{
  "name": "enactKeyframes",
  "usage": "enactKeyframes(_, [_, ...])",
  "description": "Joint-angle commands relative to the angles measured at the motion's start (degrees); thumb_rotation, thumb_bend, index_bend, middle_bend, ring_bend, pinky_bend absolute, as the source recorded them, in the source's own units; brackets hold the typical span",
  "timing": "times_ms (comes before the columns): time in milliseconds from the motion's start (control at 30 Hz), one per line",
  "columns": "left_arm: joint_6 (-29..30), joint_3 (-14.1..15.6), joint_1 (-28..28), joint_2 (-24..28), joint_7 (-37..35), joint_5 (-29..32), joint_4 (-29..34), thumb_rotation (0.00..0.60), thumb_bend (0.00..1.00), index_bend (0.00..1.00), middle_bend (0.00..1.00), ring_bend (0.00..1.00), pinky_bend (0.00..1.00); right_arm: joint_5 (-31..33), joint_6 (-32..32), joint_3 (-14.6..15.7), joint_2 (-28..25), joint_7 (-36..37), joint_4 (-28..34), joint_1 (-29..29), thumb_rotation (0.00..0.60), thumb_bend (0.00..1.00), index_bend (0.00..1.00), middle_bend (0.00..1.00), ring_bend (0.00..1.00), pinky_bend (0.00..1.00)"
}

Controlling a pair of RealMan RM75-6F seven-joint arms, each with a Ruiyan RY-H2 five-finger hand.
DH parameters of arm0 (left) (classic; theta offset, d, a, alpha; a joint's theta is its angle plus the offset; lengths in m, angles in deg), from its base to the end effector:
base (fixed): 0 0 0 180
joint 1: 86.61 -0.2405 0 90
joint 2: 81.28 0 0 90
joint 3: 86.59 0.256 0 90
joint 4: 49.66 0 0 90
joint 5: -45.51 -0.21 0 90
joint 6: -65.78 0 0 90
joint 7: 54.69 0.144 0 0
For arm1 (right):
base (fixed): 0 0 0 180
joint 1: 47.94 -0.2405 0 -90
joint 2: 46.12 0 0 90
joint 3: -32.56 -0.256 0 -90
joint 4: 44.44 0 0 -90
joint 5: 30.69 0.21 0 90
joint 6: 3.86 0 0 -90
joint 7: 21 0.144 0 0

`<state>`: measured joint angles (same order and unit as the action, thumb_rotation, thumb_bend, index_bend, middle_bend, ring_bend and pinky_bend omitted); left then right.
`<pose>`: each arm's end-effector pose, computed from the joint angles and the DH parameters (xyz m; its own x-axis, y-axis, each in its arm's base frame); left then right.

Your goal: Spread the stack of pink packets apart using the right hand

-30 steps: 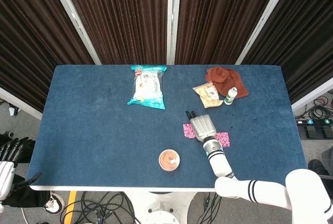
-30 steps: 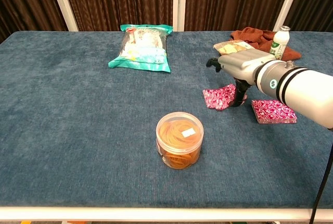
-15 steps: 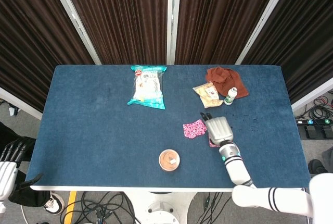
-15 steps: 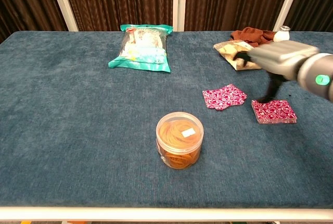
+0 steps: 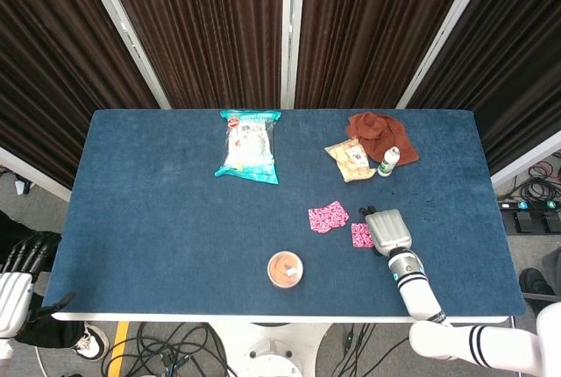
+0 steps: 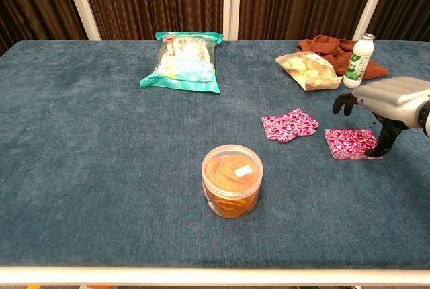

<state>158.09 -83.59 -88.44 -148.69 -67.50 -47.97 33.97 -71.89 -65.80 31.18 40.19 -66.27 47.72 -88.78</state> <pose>-0.3344 0.1221 0.1493 0.2751 0.0350 0.9608 0.9612 -0.0315 -0.2740 -0.2119 -0.3028 -0.0160 0.6611 -0.4031 0.6329 -0.7402 -0.2119 0.6382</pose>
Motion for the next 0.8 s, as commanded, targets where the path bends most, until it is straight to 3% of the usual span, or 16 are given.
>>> enactKeyframes(33, [0.1,0.0,0.0,0.1,-0.1,0.0,0.0,0.600,0.14,0.11,0.08,0.00,0.08,0.2,0.3,0.0,0.7,-0.2,-0.7,-0.1,0.600,0.10,0.25,0.24,0.74,0.82])
enactKeyframes(800, [0.1,-0.2,-0.2,0.1,-1.5,0.5,-0.6,0.600,0.14,0.11,0.08,0.00,0.08,1.9,1.0,-0.4,4.0,-1.7,-3.8,-0.7,0.600,0.10,0.29,0.29,0.74,0.82])
